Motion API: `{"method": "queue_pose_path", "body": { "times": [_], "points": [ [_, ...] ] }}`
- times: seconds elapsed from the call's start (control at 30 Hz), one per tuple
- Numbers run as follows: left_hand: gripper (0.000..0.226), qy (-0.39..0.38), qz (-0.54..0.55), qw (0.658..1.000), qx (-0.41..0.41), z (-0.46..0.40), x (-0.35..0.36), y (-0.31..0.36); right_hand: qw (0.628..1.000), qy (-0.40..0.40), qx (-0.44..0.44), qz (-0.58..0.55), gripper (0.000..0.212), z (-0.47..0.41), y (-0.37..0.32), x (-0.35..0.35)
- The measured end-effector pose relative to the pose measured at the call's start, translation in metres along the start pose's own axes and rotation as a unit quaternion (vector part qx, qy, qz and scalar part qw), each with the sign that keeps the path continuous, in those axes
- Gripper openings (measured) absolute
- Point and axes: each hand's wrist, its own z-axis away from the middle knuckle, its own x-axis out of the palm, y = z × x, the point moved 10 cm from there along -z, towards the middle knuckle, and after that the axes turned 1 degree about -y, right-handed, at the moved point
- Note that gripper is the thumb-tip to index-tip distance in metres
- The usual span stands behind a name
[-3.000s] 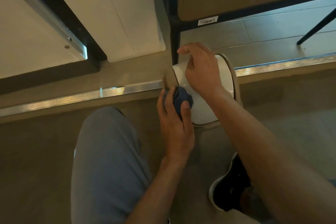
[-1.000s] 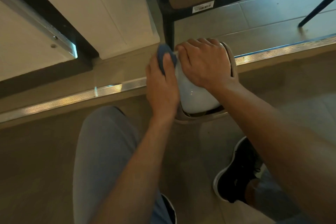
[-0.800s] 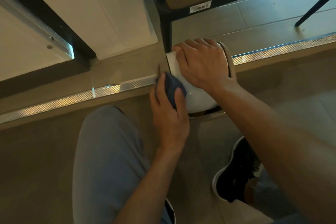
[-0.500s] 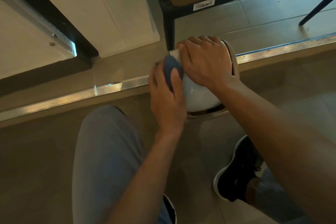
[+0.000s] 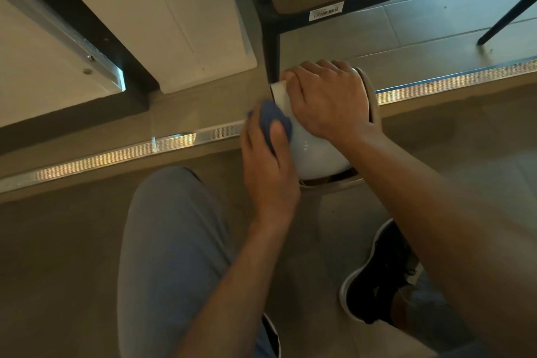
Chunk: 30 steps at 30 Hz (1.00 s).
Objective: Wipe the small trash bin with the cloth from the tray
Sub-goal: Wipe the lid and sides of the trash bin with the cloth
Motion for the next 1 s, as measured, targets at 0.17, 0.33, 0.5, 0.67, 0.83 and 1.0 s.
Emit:
{"method": "queue_pose_path", "body": {
  "times": [0.17,0.33,0.5,0.67,0.83,1.0],
  "points": [
    [0.049,-0.021,-0.004,1.0,0.006,0.018,0.0,-0.001,1.0,0.001,-0.006,-0.008,0.041,0.002,-0.001,0.0],
    [0.053,0.008,-0.003,1.0,-0.017,-0.073,-0.003,0.015,1.0,0.003,0.0,-0.002,0.042,-0.001,0.0,0.002],
    [0.051,0.0,-0.006,1.0,0.015,0.025,-0.001,-0.013,1.0,0.003,0.005,-0.013,0.04,0.002,0.001,-0.001],
    [0.052,-0.032,-0.023,0.999,0.03,0.034,0.002,-0.011,1.0,0.0,0.001,-0.017,0.042,0.002,0.0,-0.004],
    [0.048,0.02,-0.011,1.0,0.004,-0.022,-0.007,0.012,1.0,0.005,0.005,-0.006,0.043,0.001,0.0,-0.001],
    [0.055,-0.006,-0.077,0.994,0.07,0.076,0.01,-0.015,1.0,0.001,0.013,-0.007,0.045,0.002,0.001,-0.002]
  ]
}}
